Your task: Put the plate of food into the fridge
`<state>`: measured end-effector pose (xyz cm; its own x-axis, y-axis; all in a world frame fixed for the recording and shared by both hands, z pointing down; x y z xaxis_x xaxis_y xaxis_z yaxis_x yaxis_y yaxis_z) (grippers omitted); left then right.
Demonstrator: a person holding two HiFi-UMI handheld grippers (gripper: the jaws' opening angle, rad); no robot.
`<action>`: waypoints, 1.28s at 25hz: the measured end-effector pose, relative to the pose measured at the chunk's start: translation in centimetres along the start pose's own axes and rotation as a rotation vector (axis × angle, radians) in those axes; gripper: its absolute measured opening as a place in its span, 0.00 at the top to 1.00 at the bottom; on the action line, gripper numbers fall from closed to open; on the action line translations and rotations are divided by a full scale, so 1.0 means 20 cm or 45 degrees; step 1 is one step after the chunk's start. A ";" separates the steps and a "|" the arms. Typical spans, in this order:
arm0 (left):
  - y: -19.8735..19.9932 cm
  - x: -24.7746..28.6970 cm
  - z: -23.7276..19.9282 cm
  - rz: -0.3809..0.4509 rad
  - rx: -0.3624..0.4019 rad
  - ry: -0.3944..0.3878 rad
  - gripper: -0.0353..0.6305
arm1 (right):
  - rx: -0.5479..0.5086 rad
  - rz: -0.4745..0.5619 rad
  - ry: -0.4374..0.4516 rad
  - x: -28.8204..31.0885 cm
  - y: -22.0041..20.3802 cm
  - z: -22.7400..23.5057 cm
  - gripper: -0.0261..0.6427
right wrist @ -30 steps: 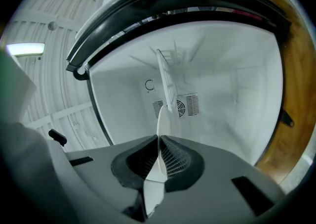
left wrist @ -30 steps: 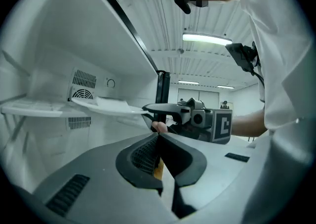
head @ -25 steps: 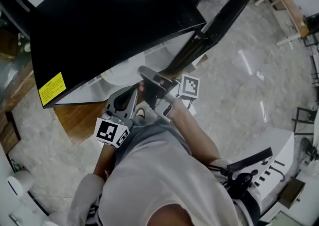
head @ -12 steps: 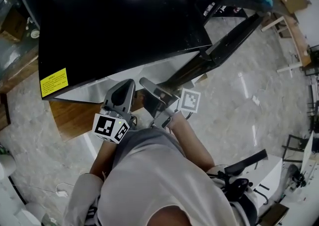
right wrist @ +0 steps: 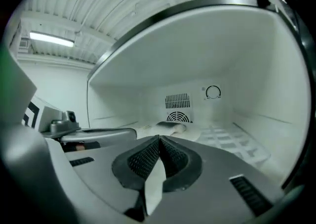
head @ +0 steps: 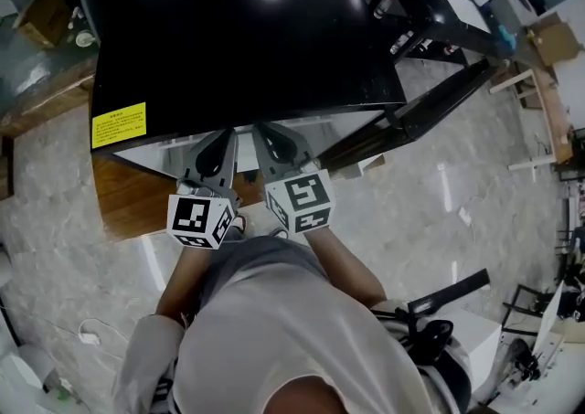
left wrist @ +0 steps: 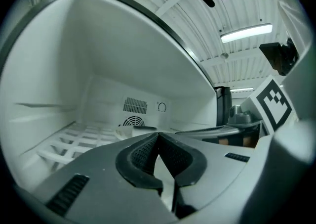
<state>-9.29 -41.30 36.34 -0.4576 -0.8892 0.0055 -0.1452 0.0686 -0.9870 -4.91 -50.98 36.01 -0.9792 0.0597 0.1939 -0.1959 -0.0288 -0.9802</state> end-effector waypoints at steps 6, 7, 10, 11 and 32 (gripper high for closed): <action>-0.03 -0.12 -0.05 -0.023 -0.021 0.107 0.93 | -0.015 0.004 -0.018 0.01 0.01 -0.04 0.93; -0.04 -0.15 -0.04 -0.025 -0.020 0.117 0.93 | -0.006 0.021 -0.025 -0.01 0.00 -0.04 0.93; -0.09 -0.23 0.01 -0.031 -0.033 0.158 0.93 | 0.009 0.061 -0.047 -0.10 -0.04 -0.04 0.93; -0.10 -0.24 0.03 -0.033 -0.035 0.172 0.93 | 0.013 0.065 -0.046 -0.13 -0.06 -0.05 0.93; -0.25 -0.18 0.46 -0.110 0.031 0.240 0.93 | 0.096 -0.015 0.001 -0.59 -0.32 0.03 0.94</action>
<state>1.14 -42.68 39.84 -0.6009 -0.7906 0.1179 -0.1710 -0.0169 -0.9851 7.92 -52.14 40.04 -0.9768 0.0611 0.2054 -0.2108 -0.1031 -0.9721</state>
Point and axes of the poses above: the fingertips, and each gripper's own axes: x forward along the fingers, z to its right, y out of its top, the point moved 6 cm from there along -x, backward along the fingers, and after that the axes turned 1 degree about -x, right-handed, at the moved point
